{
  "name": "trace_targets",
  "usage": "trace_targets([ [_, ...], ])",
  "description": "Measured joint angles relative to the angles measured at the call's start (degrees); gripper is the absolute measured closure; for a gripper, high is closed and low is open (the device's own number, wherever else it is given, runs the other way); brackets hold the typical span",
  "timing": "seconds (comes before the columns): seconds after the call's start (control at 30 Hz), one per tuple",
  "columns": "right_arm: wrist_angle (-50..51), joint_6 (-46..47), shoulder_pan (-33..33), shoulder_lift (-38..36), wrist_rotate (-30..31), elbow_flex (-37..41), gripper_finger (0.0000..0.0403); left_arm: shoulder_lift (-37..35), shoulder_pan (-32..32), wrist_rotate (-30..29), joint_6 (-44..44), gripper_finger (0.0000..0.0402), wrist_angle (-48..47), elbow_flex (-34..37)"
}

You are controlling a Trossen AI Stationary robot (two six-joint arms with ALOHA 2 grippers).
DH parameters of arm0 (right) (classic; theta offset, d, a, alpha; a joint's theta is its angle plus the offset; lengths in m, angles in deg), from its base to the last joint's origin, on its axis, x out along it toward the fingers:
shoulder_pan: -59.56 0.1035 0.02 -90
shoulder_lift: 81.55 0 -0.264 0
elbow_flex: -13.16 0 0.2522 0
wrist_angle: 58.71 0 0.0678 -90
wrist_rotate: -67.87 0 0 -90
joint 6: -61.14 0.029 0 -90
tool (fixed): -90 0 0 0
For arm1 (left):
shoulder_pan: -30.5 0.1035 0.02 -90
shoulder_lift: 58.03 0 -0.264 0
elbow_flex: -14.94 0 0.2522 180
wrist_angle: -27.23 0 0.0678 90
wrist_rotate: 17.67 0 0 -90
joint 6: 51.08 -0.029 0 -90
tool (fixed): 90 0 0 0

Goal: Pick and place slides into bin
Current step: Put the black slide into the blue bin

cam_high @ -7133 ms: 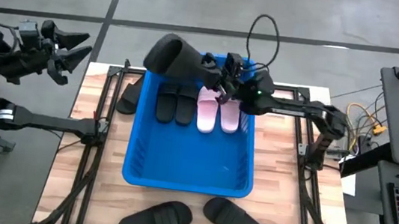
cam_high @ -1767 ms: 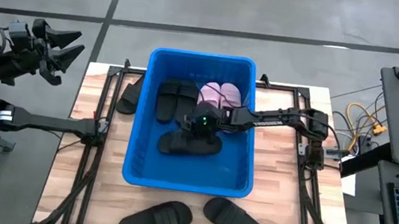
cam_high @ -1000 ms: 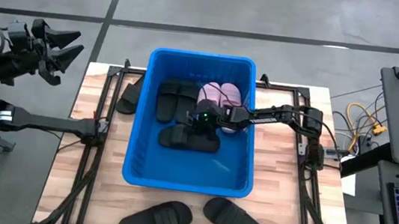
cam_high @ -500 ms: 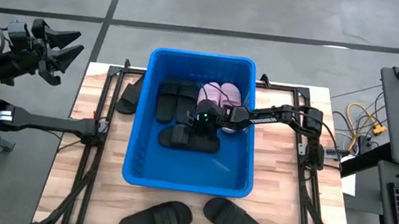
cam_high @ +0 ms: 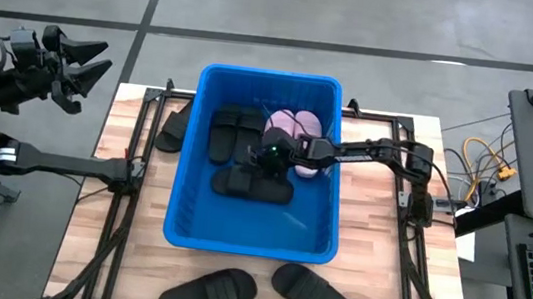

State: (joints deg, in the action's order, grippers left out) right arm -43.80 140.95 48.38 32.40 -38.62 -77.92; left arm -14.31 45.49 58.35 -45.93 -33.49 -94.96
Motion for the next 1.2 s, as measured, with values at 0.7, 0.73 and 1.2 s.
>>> trace_targets([
  [0.7,12.17,-9.85,0.02,-5.17,-1.44,-1.8,0.0207,0.0,-0.02,-0.01,0.42,0.0176,0.02,0.0],
  [0.73,11.92,-9.88,0.0,-5.17,-1.42,-1.8,0.0207,0.0,-0.02,-0.02,0.44,0.0176,0.01,0.0],
  [1.2,12.02,-13.57,-0.13,-5.17,10.19,-1.69,0.0207,0.0,-0.02,0.0,0.46,0.0176,0.0,0.0],
])
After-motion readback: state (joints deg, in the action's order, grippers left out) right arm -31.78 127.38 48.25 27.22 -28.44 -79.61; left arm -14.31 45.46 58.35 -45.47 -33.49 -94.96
